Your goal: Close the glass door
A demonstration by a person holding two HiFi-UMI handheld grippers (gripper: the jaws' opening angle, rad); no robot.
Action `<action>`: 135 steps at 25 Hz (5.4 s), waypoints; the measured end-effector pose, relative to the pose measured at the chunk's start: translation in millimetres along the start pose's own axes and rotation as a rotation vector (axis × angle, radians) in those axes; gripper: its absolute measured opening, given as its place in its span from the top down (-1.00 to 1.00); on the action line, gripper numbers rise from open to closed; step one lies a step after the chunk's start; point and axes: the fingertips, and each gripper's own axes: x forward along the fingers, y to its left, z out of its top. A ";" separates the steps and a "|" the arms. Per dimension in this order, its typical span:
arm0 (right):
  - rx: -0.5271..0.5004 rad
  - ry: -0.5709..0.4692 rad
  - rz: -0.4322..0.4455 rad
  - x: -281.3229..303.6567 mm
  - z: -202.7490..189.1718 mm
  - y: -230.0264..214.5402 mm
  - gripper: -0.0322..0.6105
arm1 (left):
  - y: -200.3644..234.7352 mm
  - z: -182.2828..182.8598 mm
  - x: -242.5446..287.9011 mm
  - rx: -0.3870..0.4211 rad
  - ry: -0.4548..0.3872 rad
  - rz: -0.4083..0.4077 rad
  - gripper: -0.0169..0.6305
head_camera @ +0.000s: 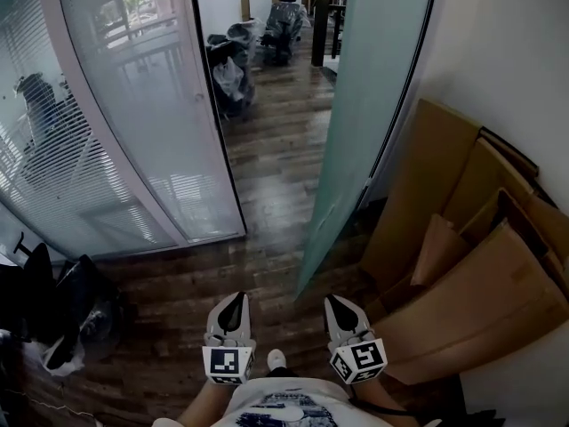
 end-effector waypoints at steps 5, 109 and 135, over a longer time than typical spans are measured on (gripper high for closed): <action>-0.022 -0.013 -0.022 35.2 8.3 -5.6 0.88 | 22.6 -0.6 29.9 0.003 -0.009 -0.023 0.94; -0.189 0.243 0.254 381.2 -34.6 -55.3 0.52 | 133.0 -13.6 222.4 -0.064 0.125 0.312 0.94; -0.166 0.219 0.093 492.9 -22.6 -48.6 0.52 | 244.6 -23.2 290.3 -0.061 0.118 0.212 0.94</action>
